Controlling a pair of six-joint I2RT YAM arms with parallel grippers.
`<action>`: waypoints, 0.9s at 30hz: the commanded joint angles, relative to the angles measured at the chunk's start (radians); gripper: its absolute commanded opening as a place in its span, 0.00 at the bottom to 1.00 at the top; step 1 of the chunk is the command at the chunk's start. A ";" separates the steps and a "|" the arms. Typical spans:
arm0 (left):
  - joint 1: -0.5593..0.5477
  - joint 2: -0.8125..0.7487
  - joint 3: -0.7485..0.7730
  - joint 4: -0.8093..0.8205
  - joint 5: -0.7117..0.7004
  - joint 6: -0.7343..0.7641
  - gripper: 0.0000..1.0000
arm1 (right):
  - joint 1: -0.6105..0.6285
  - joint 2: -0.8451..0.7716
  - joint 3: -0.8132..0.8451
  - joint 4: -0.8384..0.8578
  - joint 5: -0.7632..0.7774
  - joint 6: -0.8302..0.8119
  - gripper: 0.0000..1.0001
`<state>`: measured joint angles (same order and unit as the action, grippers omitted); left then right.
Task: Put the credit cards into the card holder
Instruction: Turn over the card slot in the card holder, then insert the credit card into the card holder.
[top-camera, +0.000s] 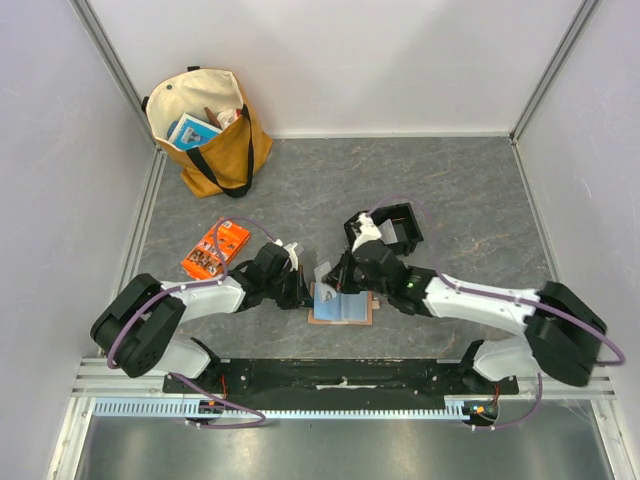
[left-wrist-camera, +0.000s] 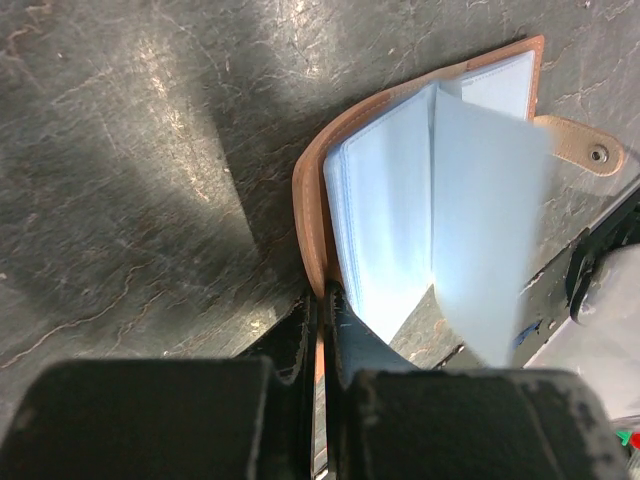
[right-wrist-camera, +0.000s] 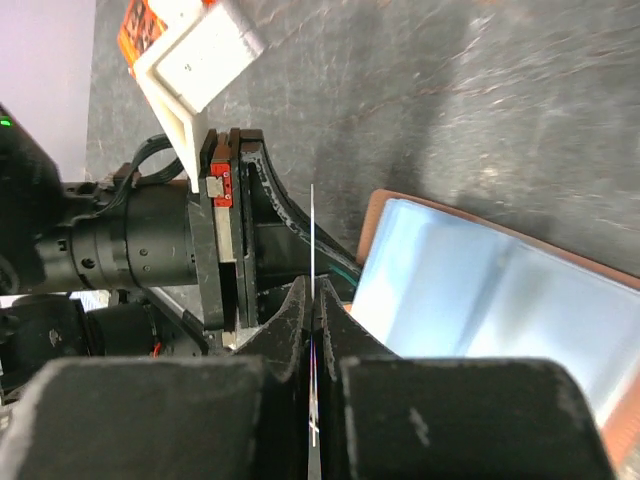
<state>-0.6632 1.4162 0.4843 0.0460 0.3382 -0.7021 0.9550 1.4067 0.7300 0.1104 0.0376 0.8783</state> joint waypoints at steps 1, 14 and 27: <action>-0.003 0.033 -0.038 -0.052 -0.071 0.001 0.02 | -0.013 -0.190 -0.073 -0.081 0.206 -0.022 0.00; -0.003 0.033 -0.035 -0.054 -0.065 0.001 0.02 | -0.058 -0.103 -0.199 0.069 0.064 0.074 0.00; -0.003 0.046 -0.029 -0.060 -0.061 0.000 0.02 | -0.058 0.001 -0.316 0.247 0.051 0.185 0.00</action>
<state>-0.6632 1.4193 0.4808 0.0563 0.3416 -0.7063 0.8948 1.3853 0.4484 0.2558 0.0967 1.0058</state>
